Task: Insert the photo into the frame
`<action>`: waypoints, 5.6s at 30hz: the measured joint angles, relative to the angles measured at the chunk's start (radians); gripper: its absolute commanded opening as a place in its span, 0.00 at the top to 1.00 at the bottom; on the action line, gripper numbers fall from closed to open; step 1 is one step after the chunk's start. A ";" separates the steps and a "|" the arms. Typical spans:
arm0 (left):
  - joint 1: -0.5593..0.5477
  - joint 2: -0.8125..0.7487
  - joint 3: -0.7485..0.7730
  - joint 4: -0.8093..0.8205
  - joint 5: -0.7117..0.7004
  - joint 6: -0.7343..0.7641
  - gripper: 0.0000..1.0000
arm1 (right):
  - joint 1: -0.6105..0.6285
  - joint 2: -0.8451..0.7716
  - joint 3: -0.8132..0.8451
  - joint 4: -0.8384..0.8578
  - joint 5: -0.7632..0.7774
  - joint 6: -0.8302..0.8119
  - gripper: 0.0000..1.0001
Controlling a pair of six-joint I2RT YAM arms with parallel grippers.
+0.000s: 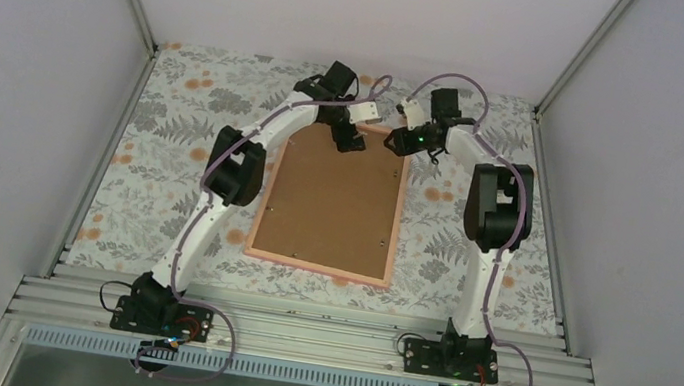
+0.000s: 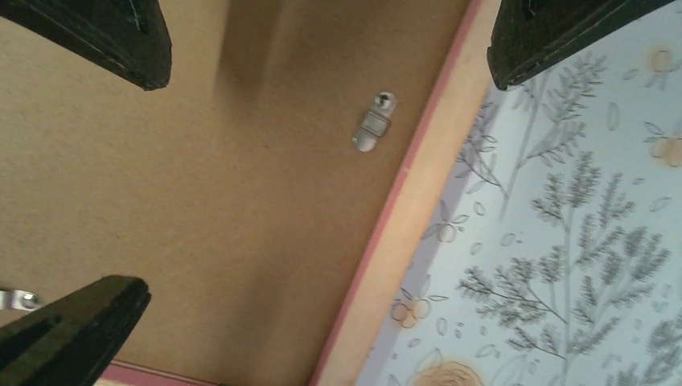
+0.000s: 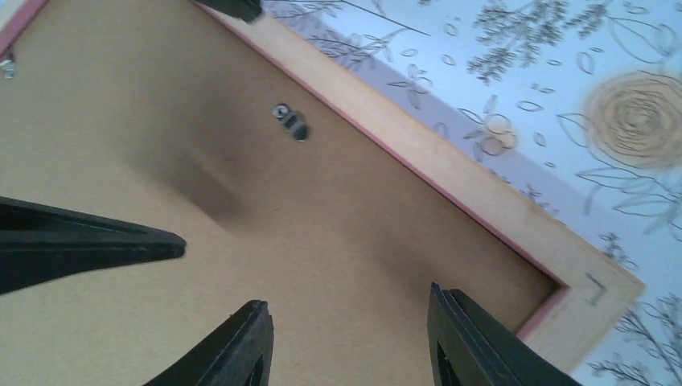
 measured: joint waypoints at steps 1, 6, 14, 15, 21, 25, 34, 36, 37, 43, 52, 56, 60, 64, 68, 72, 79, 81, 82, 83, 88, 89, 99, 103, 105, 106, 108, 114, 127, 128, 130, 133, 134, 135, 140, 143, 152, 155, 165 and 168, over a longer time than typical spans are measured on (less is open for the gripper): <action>-0.003 0.000 0.000 0.012 -0.014 0.001 0.03 | -0.002 0.002 0.000 0.004 0.010 0.003 0.52; 0.000 0.016 0.009 0.076 -0.085 0.002 0.04 | -0.014 0.016 -0.003 0.023 0.049 0.021 0.55; 0.006 0.064 0.035 0.127 -0.108 0.001 0.17 | -0.012 0.051 -0.027 0.061 0.069 0.023 0.58; 0.005 0.068 0.039 0.132 -0.110 -0.002 0.19 | -0.011 0.051 -0.031 0.066 0.071 0.023 0.58; -0.014 0.082 0.055 0.167 -0.156 -0.015 0.28 | -0.013 0.051 -0.038 0.082 0.074 0.023 0.60; -0.026 0.092 0.061 0.194 -0.198 -0.027 0.46 | -0.013 0.051 -0.041 0.087 0.075 0.023 0.61; -0.040 0.101 0.068 0.204 -0.237 -0.070 0.56 | -0.013 0.048 -0.052 0.103 0.074 0.025 0.61; -0.040 0.101 0.068 0.204 -0.235 -0.076 0.57 | -0.013 0.046 -0.055 0.106 0.071 0.026 0.61; -0.040 0.101 0.068 0.204 -0.236 -0.080 0.57 | -0.013 0.045 -0.055 0.106 0.070 0.028 0.61; -0.042 0.101 0.075 0.202 -0.261 -0.109 0.33 | -0.013 0.029 -0.055 0.072 0.065 0.053 0.57; -0.034 0.096 0.090 0.227 -0.283 -0.192 0.06 | -0.014 -0.076 -0.057 0.030 0.057 0.128 0.34; -0.034 0.054 0.090 0.229 -0.296 -0.224 0.00 | -0.015 -0.163 -0.092 0.037 0.072 0.175 0.21; -0.029 -0.032 0.069 0.238 -0.317 -0.262 0.00 | -0.018 -0.211 -0.130 0.034 0.075 0.208 0.19; -0.003 -0.130 0.042 0.251 -0.345 -0.315 0.00 | -0.021 -0.214 -0.172 0.016 0.088 0.245 0.19; 0.039 -0.220 -0.030 0.254 -0.373 -0.343 0.00 | -0.021 -0.213 -0.196 -0.028 0.122 0.278 0.19; 0.074 -0.261 -0.108 0.251 -0.388 -0.361 0.00 | -0.021 -0.204 -0.197 -0.048 0.136 0.311 0.21; 0.075 -0.261 -0.184 0.218 -0.396 -0.377 0.00 | 0.001 -0.160 -0.197 -0.069 0.171 0.332 0.26; 0.073 -0.261 -0.184 0.220 -0.396 -0.379 0.00 | 0.015 -0.145 -0.199 -0.072 0.185 0.328 0.27; 0.072 -0.261 -0.184 0.221 -0.396 -0.380 0.00 | 0.021 -0.139 -0.202 -0.072 0.192 0.327 0.28; 0.071 -0.261 -0.184 0.220 -0.395 -0.380 0.00 | 0.023 -0.134 -0.208 -0.072 0.200 0.324 0.29; 0.070 -0.261 -0.184 0.220 -0.395 -0.380 0.00 | 0.034 -0.124 -0.236 -0.081 0.216 0.309 0.36; 0.070 -0.261 -0.184 0.219 -0.394 -0.380 0.00 | 0.034 -0.124 -0.240 -0.080 0.217 0.306 0.38; 0.070 -0.260 -0.183 0.219 -0.392 -0.384 0.00 | 0.034 -0.124 -0.249 -0.067 0.266 0.307 0.72; 0.070 -0.260 -0.183 0.219 -0.392 -0.384 0.00 | 0.031 -0.126 -0.248 -0.067 0.278 0.323 0.89; 0.070 -0.260 -0.183 0.219 -0.392 -0.384 0.00 | 0.033 -0.126 -0.247 -0.064 0.288 0.334 0.95; 0.070 -0.260 -0.183 0.218 -0.392 -0.384 0.00 | 0.033 -0.126 -0.247 -0.063 0.289 0.334 0.96; 0.071 -0.260 -0.183 0.214 -0.392 -0.384 0.00 | 0.032 -0.126 -0.247 -0.063 0.289 0.335 0.96; 0.071 -0.260 -0.183 0.201 -0.384 -0.384 0.00 | 0.032 -0.126 -0.246 -0.063 0.288 0.336 0.76; 0.077 -0.307 -0.392 0.235 -0.284 -0.356 0.00 | 0.033 -0.101 -0.208 -0.056 0.302 0.332 0.96; 0.078 -0.339 -0.466 0.254 -0.263 -0.343 0.00 | 0.033 -0.090 -0.193 -0.050 0.304 0.350 0.96; 0.080 -0.410 -0.592 0.275 -0.220 -0.309 0.00 | 0.032 -0.065 -0.157 -0.035 0.307 0.354 0.95; 0.082 -0.541 -0.776 0.328 -0.138 -0.239 0.00 | 0.032 -0.040 -0.119 -0.039 0.304 0.309 0.82; 0.082 -0.589 -0.834 0.348 -0.112 -0.213 0.00 | 0.032 -0.035 -0.110 -0.042 0.300 0.307 0.77; 0.079 -0.635 -0.891 0.371 -0.090 -0.186 0.00 | 0.032 -0.028 -0.102 -0.043 0.295 0.305 0.73; -0.012 -0.786 -1.096 0.463 -0.026 -0.067 0.11 | 0.018 -0.029 -0.100 -0.061 0.238 0.302 0.52; -0.088 -0.782 -1.136 0.500 0.014 -0.030 0.15 | -0.005 -0.066 -0.130 -0.091 0.176 0.279 0.47; -0.265 -0.701 -1.154 0.704 0.035 -0.008 0.15 | -0.177 -0.294 -0.319 -0.251 0.002 0.045 0.59; -0.322 -0.673 -1.179 0.792 0.011 -0.004 0.15 | -0.245 -0.328 -0.391 -0.310 -0.024 -0.045 0.67; -0.426 -0.571 -1.205 0.969 -0.097 -0.001 0.15 | -0.325 -0.325 -0.561 -0.388 -0.072 -0.193 0.90; -0.436 -0.540 -1.204 1.011 -0.126 0.006 0.15 | -0.326 -0.306 -0.573 -0.390 -0.093 -0.205 0.91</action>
